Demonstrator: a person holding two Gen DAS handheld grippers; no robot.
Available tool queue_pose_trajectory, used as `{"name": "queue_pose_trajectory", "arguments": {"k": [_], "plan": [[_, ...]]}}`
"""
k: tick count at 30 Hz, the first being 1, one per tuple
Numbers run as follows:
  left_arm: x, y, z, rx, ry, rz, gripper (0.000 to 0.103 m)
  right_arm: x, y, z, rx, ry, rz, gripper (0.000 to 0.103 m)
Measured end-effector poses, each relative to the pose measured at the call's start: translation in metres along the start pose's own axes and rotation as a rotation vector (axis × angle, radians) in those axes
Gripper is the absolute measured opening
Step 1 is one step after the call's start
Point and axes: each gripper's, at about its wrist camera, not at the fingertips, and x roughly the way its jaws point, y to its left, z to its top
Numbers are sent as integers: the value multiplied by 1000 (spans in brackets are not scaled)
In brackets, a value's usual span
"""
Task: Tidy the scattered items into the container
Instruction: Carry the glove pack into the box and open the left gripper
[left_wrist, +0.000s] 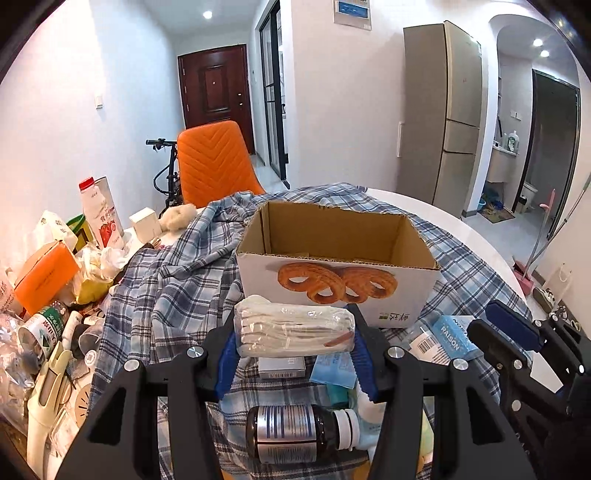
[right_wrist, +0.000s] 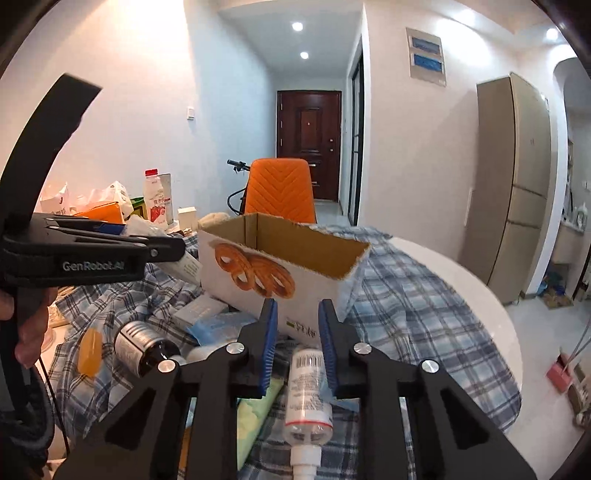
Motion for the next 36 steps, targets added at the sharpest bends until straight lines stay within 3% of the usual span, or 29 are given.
{"name": "queue_pose_trajectory", "arguments": {"k": [3,5,7,8,17,23,27,36], "plan": [[4,2,-3,-7,16,-11,55,5,-16,-12,67,53,33,22],[7,2,-4,-12,22,-19,55,11,-23,-19,86,98,48,30],[7,1,-1,-11,16,-25,55,16,-27,-25,81,125,36,61],[5,-1,2,-8,6,-28,55,16,-28,-27,76,121,23,65],[2,-13,36,43,-52,-34,55,20,-26,-18,46,89,2,66],[31,-20,73,68,-2,-80,55,29,-19,-4,6,93,0,66],[59,-25,89,82,61,-100,55,45,-22,25,-50,100,-16,66],[113,-22,94,63,180,-106,55,113,-59,66,36,254,182,66]]}}
